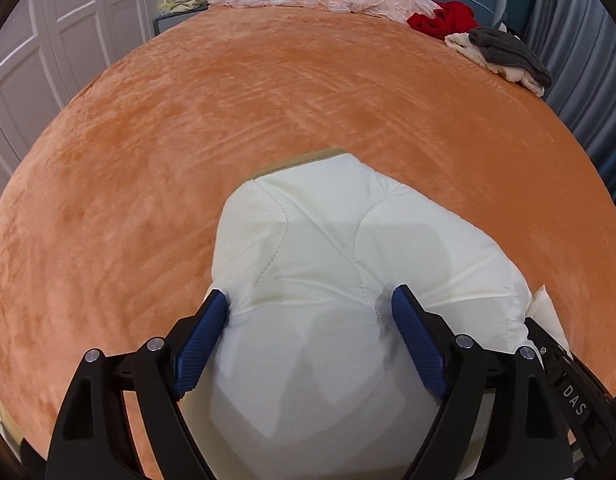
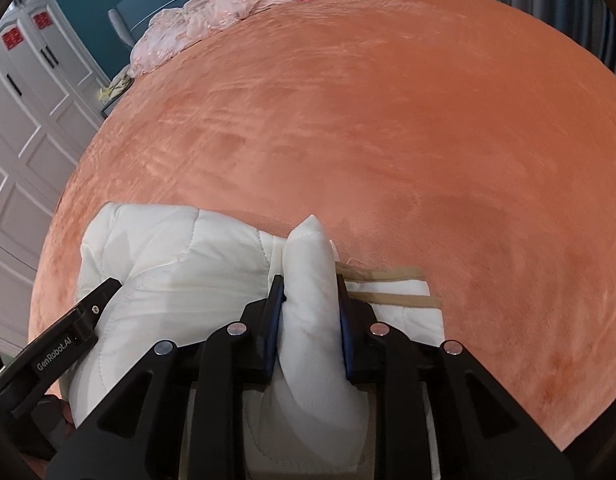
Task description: Fold large clothes
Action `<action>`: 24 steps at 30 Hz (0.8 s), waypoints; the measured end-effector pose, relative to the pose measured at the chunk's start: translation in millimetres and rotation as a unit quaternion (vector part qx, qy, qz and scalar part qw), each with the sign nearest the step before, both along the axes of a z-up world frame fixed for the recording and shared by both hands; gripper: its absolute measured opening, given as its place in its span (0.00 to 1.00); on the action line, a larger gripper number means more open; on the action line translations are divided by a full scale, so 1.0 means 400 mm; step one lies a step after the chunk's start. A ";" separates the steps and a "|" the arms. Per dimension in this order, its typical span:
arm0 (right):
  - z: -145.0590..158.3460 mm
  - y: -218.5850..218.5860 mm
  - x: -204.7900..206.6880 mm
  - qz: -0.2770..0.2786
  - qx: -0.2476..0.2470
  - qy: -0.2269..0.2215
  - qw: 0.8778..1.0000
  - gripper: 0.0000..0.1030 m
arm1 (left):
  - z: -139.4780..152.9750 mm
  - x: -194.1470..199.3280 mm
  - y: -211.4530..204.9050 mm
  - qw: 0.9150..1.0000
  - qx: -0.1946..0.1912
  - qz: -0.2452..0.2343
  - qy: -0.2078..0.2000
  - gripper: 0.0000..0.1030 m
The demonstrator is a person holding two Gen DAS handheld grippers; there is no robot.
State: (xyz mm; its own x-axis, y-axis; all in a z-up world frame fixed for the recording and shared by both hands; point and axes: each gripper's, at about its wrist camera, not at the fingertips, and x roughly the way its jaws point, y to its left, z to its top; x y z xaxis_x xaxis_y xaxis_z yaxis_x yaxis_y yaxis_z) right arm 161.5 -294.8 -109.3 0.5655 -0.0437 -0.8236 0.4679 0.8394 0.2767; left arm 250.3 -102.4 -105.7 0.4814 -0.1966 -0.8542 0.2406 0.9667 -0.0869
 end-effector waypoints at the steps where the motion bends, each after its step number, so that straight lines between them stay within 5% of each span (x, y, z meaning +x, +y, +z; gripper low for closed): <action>1: -0.003 0.001 -0.001 0.002 -0.004 -0.002 1.000 0.22 | -0.004 0.004 0.002 1.000 -0.001 0.001 0.000 0.82; 24: -0.036 0.002 0.019 0.005 -0.008 -0.029 1.000 0.24 | -0.052 0.007 -0.023 0.999 0.031 0.020 -0.035 0.85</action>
State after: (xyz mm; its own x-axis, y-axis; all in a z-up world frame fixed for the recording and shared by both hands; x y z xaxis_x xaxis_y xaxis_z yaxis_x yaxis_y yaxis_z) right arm 169.1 -293.9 -123.7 0.6121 -0.0501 -0.7892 0.4428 0.8485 0.2896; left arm 253.0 -111.4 -126.6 0.5465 -0.1237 -0.8283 0.2041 0.9789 -0.0115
